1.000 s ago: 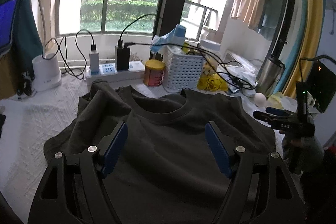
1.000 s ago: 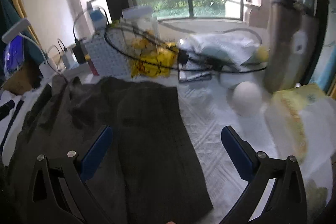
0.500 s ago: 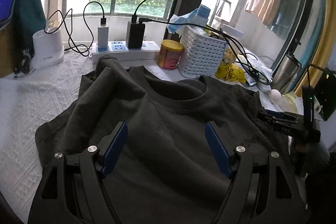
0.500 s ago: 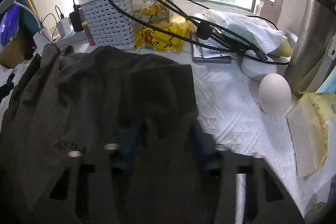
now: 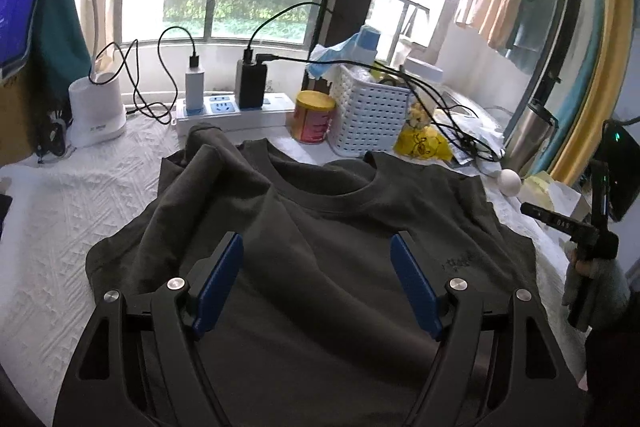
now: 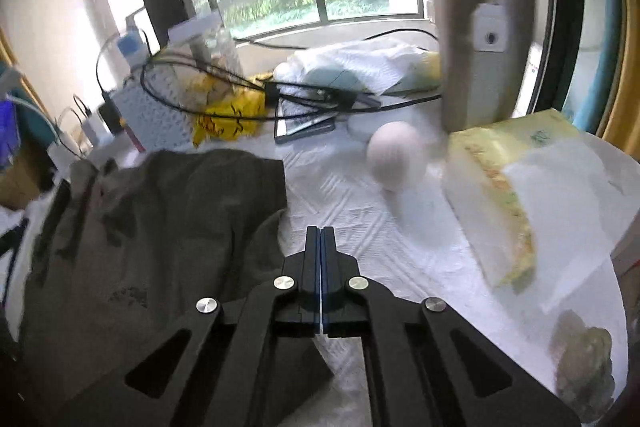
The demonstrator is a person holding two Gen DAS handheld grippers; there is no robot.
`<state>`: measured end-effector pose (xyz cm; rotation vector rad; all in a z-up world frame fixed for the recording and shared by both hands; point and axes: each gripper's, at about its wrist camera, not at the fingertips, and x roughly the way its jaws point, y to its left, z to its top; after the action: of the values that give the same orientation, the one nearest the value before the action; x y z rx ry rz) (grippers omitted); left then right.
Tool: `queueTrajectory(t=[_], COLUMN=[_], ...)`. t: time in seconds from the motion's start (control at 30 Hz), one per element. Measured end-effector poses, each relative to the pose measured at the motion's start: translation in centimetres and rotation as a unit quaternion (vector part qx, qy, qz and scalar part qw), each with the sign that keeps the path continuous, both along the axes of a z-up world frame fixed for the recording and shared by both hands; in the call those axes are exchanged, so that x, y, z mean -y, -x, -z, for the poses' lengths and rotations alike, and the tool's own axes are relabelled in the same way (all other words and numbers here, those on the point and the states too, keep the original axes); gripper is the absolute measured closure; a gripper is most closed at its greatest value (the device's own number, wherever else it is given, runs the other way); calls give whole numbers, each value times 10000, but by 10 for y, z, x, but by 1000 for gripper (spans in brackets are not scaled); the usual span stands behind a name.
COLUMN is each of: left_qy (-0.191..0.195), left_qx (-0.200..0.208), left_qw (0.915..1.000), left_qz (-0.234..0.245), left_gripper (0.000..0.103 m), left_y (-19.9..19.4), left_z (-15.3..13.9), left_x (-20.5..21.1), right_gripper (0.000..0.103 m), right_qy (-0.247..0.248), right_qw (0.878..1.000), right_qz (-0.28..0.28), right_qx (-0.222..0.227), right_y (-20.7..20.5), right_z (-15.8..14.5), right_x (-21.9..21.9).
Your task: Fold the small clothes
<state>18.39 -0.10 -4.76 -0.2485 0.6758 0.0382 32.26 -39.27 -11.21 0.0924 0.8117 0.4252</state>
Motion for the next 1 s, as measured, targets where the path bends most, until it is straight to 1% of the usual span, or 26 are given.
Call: queueTrajectory(t=[0.07,0.2,0.23,0.27,0.3,0.33,0.37,0.4,0.43,0.47,0.57,0.6,0.63,0.67,0.7,0.73,0.77,0.8,0.83,0.87,1.0], left_qy=[-38,-57,-56,-69,-85,-102,-101,-95,-93,-99,-112,-118,-118,-114,-109,-103,-99,-105,-113,-119,-134], left_qx=[37,93,104,125,139,148,154,162,168,172,177,174,168,163,162,159,155,153,153,151,133], left_qw=[10000,9999,9999,9999,9999,9998,9998,9998,9998,9998,9997,9997,9997,9997,9997,9998,9998,9998,9998,9998,9998], left_qz=[40,45,35,35,38,42,51,61,77,96,145,150,147,137,122,107,95,86,80,78,60], left_gripper=[24,24,24,24,24,24,24,24,24,24,24,24,24,24,24,24,24,24,24,24,24], left_y=[3,10,11,13,14,16,17,17,18,18,21,21,22,23,23,23,24,24,25,25,29], left_z=[-3,-8,-9,-10,-10,-10,-11,-11,-11,-11,-12,-12,-12,-12,-11,-11,-11,-12,-12,-12,-12], left_x=[2,1,1,0,1,1,2,2,2,3,5,5,5,4,3,2,1,0,-1,-2,-7], right_gripper=[103,102,102,102,101,91,78,38,9,5,5,9,19,21,30,50,61,78,92,96,97], right_qy=[-29,380,383,306,318,425,531,560,562,633,824,920,990,1126,1120,1151,1168,1110,1091,1075,1127], right_qw=[9999,9986,9981,9970,9962,9962,9962,9962,9963,9961,9940,9931,9924,9911,9904,9894,9886,9884,9880,9876,9899], right_qz=[-138,-343,-466,-705,-787,-708,-620,-609,-621,-614,-700,-689,-673,-669,-786,-879,-945,-1030,-1091,-1139,-866], right_qx=[-61,-107,-79,62,185,261,295,256,191,79,-148,-252,-297,-248,-201,-128,-67,-88,-92,-95,-21], right_y=[3,14,17,22,26,28,29,29,29,27,25,24,25,26,30,31,32,32,32,32,34], right_z=[-1,4,5,6,6,7,8,10,11,15,22,25,27,28,27,27,26,26,25,25,19], right_x=[-4,-27,-30,-33,-33,-33,-33,-32,-31,-32,-38,-39,-40,-42,-42,-44,-45,-44,-43,-40,-26])
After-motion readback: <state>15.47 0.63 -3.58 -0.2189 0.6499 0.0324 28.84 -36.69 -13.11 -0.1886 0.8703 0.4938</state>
